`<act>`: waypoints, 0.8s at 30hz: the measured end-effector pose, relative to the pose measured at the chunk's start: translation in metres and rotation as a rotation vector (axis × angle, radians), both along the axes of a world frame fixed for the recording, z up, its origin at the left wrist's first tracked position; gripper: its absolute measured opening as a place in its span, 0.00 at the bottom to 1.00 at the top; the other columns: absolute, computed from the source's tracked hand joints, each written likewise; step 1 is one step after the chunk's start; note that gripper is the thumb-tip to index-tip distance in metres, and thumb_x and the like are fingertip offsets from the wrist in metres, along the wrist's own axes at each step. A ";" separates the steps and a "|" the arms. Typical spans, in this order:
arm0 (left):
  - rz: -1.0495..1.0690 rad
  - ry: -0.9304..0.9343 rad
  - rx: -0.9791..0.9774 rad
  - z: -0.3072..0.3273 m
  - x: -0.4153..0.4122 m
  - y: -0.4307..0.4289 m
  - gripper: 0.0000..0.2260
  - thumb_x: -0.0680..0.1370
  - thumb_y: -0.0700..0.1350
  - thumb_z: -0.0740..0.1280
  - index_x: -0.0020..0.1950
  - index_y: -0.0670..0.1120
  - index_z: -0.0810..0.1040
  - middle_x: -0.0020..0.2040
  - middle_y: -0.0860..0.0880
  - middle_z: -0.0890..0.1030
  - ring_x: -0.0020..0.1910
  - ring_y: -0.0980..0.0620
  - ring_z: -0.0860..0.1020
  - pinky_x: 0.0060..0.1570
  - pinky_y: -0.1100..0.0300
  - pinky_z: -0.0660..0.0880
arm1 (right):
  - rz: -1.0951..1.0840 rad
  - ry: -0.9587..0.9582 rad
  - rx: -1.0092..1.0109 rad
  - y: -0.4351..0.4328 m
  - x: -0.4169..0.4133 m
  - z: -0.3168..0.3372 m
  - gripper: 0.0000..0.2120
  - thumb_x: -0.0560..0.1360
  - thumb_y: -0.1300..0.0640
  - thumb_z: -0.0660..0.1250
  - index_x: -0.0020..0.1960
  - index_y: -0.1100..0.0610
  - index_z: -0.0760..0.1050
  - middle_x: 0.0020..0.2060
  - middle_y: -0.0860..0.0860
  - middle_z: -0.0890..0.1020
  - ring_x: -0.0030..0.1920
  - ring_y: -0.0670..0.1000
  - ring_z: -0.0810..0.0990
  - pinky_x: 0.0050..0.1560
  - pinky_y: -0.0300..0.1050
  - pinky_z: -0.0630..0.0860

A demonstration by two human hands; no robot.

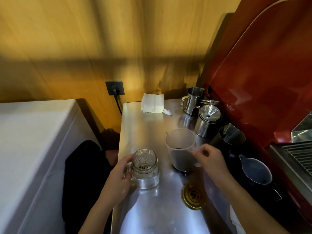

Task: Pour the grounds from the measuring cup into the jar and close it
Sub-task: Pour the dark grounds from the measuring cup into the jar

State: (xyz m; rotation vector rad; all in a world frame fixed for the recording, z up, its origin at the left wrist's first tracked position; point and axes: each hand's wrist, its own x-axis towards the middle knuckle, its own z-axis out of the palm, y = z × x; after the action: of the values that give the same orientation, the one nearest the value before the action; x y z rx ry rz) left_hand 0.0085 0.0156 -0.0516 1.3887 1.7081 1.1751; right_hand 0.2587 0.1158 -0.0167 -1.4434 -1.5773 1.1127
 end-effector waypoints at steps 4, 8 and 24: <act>-0.033 0.014 -0.012 0.001 -0.002 -0.004 0.25 0.76 0.30 0.62 0.59 0.61 0.71 0.57 0.56 0.78 0.56 0.63 0.75 0.56 0.65 0.71 | 0.024 0.102 0.062 0.003 -0.005 0.015 0.09 0.73 0.65 0.66 0.36 0.61 0.71 0.34 0.57 0.75 0.38 0.52 0.72 0.41 0.45 0.69; -0.086 0.010 -0.055 0.000 -0.006 -0.008 0.27 0.73 0.32 0.68 0.62 0.61 0.69 0.61 0.55 0.76 0.61 0.59 0.74 0.62 0.61 0.70 | 0.055 0.110 0.072 0.005 -0.002 0.016 0.04 0.74 0.63 0.65 0.41 0.61 0.74 0.37 0.53 0.77 0.41 0.49 0.74 0.40 0.38 0.69; -0.082 -0.004 -0.032 -0.002 0.006 -0.010 0.38 0.60 0.61 0.74 0.66 0.63 0.60 0.66 0.51 0.69 0.66 0.55 0.67 0.66 0.55 0.64 | -0.061 0.352 0.178 0.006 -0.021 0.046 0.01 0.72 0.57 0.67 0.43 0.52 0.77 0.40 0.52 0.81 0.42 0.46 0.79 0.40 0.41 0.74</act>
State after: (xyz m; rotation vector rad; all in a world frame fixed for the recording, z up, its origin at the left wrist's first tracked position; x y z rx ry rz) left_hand 0.0148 0.0053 -0.0540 1.4223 1.6449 1.0996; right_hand 0.2374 0.1217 0.0288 -1.1030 -1.3369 1.0922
